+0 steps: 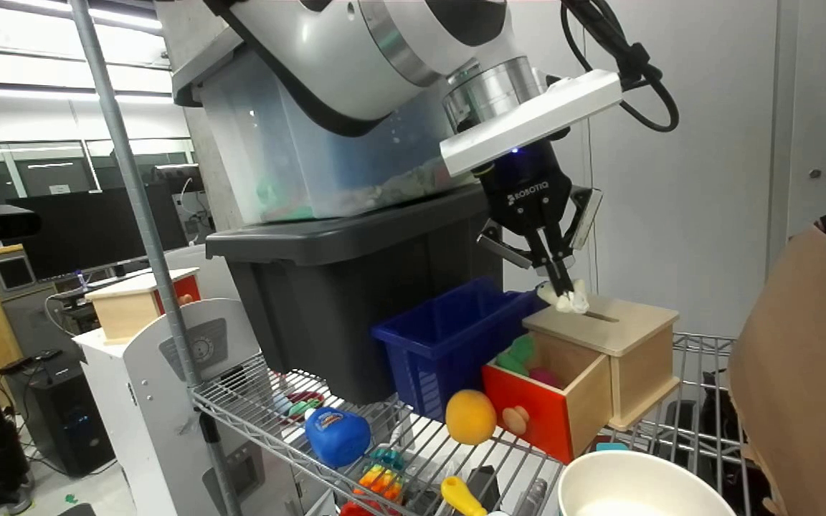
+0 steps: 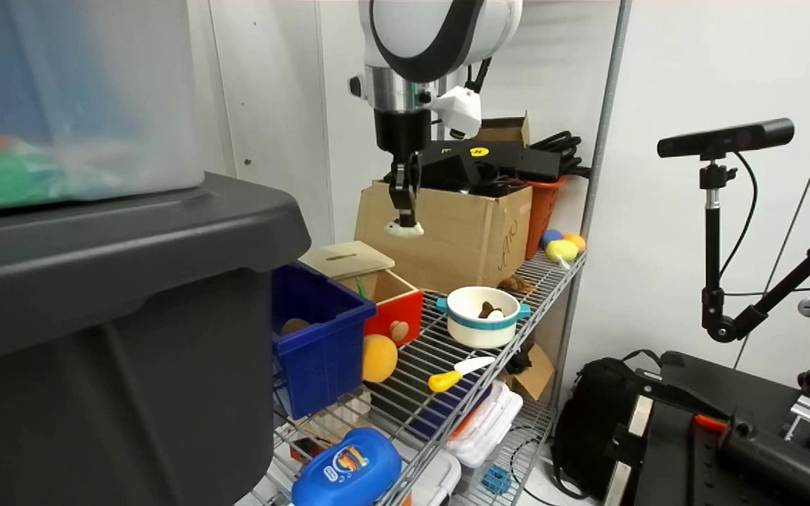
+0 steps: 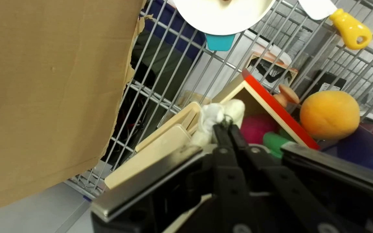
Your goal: Pick up the white object and put it in the chest drawer
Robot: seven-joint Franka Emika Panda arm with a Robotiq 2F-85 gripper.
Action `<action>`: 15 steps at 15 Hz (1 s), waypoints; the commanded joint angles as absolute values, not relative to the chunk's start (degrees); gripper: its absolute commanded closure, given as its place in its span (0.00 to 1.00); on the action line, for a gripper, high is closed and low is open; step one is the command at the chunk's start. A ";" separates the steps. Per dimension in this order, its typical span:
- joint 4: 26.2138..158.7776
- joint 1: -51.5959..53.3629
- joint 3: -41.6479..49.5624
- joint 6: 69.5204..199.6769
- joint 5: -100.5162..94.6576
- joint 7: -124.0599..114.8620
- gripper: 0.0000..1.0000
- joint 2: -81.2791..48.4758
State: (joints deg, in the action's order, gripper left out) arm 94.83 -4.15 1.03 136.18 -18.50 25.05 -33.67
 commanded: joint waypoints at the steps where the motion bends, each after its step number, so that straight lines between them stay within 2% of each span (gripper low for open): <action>1: 93.98 -5.31 0.04 136.94 -17.15 27.30 0.99 -34.20; 15: 93.72 -7.43 -2.74 140.63 -13.46 32.95 0.99 -35.55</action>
State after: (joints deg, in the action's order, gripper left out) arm 94.85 -5.80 -1.06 139.59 -15.34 29.78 -34.52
